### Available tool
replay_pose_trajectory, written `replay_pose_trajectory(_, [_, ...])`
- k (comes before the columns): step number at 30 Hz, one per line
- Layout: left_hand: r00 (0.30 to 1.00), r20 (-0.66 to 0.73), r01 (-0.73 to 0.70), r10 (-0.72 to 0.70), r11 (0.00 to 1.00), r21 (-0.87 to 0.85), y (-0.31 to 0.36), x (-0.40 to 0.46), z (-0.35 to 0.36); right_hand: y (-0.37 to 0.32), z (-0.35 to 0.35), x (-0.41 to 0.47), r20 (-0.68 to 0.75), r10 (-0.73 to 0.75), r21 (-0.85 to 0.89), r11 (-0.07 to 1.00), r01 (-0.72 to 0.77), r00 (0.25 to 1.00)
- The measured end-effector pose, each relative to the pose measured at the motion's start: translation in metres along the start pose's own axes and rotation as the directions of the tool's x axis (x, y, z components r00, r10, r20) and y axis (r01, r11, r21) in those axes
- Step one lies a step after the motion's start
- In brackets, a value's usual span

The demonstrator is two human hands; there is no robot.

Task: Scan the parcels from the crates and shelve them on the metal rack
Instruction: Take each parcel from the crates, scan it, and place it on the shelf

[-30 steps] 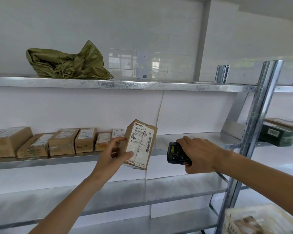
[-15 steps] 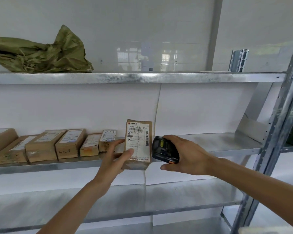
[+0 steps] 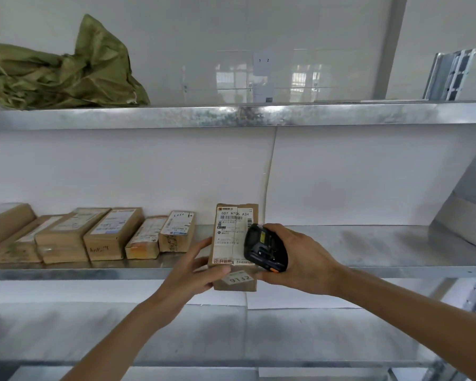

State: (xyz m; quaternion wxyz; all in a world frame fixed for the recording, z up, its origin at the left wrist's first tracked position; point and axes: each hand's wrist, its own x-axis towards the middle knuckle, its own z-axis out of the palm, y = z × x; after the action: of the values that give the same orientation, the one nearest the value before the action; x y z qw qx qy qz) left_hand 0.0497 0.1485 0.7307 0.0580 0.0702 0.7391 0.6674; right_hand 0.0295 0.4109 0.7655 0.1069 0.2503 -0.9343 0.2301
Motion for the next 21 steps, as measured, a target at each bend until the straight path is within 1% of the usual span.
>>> replay_pose_trajectory(4, [0.999,-0.014,-0.039,0.042,0.989,0.144,-0.006,0.015,-0.014,0.006,0.016,0.023,0.039,0.005,0.028,1.000,-0.006,0.999])
replay_pose_trajectory(9, [0.994,-0.092,-0.045,0.063,0.981,0.189,-0.021,0.036,-0.034,0.010,0.040,0.052,0.087,0.002,0.062,0.998,-0.007,0.996])
replay_pose_trajectory(14, [0.986,-0.145,-0.049,0.083,0.974,0.222,-0.038,0.057,-0.052,0.015,0.069,0.081,0.093,0.024,0.088,0.996,-0.032,0.995])
replay_pose_trajectory(17, [0.981,-0.154,-0.078,0.118,0.967,0.241,-0.042,0.069,-0.065,0.014,0.078,0.098,0.076,0.048,0.122,0.991,-0.057,0.996])
replay_pose_trajectory(21, [0.974,-0.153,-0.116,0.164,0.952,0.283,-0.042,0.084,-0.078,0.013,0.084,0.115,0.067,0.046,0.127,0.990,-0.054,0.997])
